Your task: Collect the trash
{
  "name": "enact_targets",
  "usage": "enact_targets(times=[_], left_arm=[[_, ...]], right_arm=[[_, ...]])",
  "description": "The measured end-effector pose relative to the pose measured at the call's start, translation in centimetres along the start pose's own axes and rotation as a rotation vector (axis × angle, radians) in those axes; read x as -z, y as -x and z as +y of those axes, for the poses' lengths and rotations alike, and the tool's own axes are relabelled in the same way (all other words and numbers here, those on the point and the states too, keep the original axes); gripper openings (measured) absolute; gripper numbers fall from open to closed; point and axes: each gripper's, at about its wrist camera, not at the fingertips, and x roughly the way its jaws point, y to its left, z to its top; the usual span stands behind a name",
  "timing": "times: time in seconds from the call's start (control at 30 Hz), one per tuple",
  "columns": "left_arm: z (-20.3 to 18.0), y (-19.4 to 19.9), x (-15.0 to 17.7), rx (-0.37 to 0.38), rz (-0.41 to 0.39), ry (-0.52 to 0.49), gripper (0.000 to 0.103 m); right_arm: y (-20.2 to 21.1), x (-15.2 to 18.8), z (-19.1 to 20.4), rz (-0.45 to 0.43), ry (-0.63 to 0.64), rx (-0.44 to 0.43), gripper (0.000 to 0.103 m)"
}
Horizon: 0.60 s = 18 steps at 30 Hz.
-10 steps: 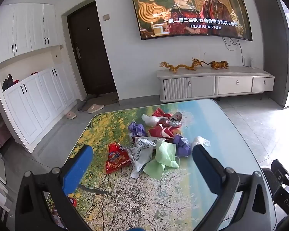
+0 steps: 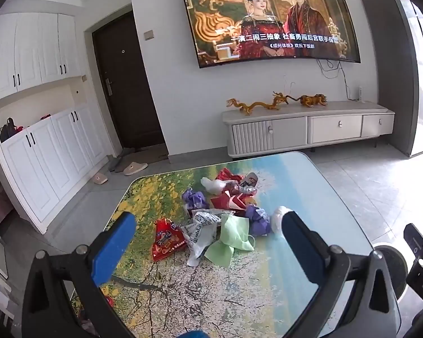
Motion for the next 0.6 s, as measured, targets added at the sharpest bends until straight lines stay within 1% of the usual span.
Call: enact_targets(times=[0.1,0.2,0.23,0.27,0.37,0.47,0.53,0.6], left_arm=[[0.0,0.8,-0.4,0.006,-0.010,-0.007,0.103],[0.1,1.6,-0.8,0.028,-0.001,0.003,0.103],[0.1,1.5,-1.0,0.032,0.003,0.006,0.103],[0.0,0.6,-0.7,0.037,0.008,0.007,0.103],[0.4,0.8,-1.1,0.066,0.010,0.032,0.103],[1.0,0.6,-1.3,0.096,0.028,0.057,0.103],[1.3,0.9,-1.3,0.095,0.013,0.069,0.103],[1.4,1.0,-1.3,0.091,0.014,0.081,0.103]], right_arm=[[0.7,-0.5,-0.6,-0.024,-0.008,0.000,0.103],[1.2,-0.9,-0.7,-0.044,-0.002,0.005,0.103],[1.3,-1.1,-0.7,-0.050,0.003,0.006,0.103],[1.2,-1.2,-0.7,-0.053,0.008,0.009,0.103],[1.4,-1.8,-1.0,-0.061,0.009,0.010,0.103],[1.2,-2.0,-1.1,-0.062,0.005,0.008,0.103],[1.2,-2.0,-1.3,-0.066,-0.001,0.002,0.103],[1.1,-1.8,-1.3,-0.075,-0.001,0.001,0.103]])
